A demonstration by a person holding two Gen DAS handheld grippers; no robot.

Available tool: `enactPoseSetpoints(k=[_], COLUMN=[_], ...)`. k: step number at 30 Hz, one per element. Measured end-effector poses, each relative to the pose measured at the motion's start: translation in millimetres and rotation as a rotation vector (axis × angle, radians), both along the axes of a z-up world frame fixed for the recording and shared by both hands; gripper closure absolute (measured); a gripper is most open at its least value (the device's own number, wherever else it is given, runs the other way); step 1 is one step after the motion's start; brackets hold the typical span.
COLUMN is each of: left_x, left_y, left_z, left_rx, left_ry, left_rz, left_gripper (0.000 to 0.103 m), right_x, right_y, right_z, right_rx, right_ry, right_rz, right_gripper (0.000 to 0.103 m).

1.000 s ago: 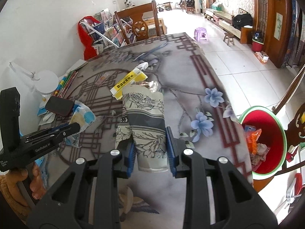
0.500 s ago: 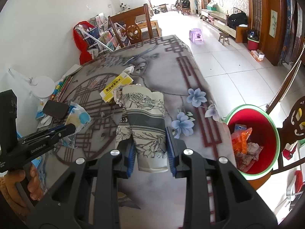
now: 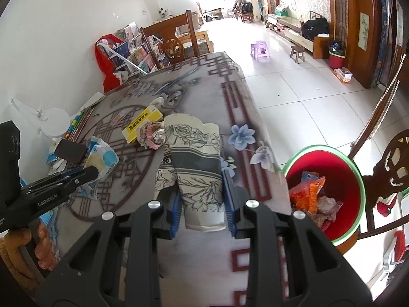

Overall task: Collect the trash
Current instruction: 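Carry the snack wrapper and newspaper-wrapped cup over the red bucket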

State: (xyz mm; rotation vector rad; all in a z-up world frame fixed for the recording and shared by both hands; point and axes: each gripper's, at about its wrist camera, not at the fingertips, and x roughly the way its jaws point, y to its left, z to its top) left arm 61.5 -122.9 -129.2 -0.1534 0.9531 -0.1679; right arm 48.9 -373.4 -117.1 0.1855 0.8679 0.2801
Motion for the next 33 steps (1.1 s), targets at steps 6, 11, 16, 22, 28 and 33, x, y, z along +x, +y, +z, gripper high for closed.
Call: enactPoseSetpoints(k=[6,11,16,22,28,33], left_x=[6.4,11.9,17.8,25.1,44.2,54.9], left_y=[-26.5,-48.6,-67.9,-94.4,-145.0,-199.8], left_z=[5.1,10.2,13.5,12.9,-2.3,-13.8], left_rx=[0.007,0.013,0.017,0.005,-0.040,-0.069], left_ry=[-0.009,-0.017,-0.022,-0.019,0.038,0.072], left_rz=[-0.033,-0.066,-0.099,-0.168,-0.286,-0.404], left_gripper=[0.086,0.086,0.086,0.086,0.086,0.086], right_x=[0.8,1.6,5.1,12.1,14.9,10.9], right_y=[-28.0,-48.8,-73.7,-110.5,-142.3,-176.5], right_z=[1.2,0.4,-6.3,-20.7,-33.3,-46.9], right_rx=[0.010,0.017,0.023,0.034,0.017,0.022], right_ry=[-0.006,-0.007,0.005,0.045,0.073,0.109], right_rz=[-0.035,-0.069,-0.115,-0.204,-0.272,-0.341], right_gripper=[0.075,0.075,0.075,0.075,0.075,0.075])
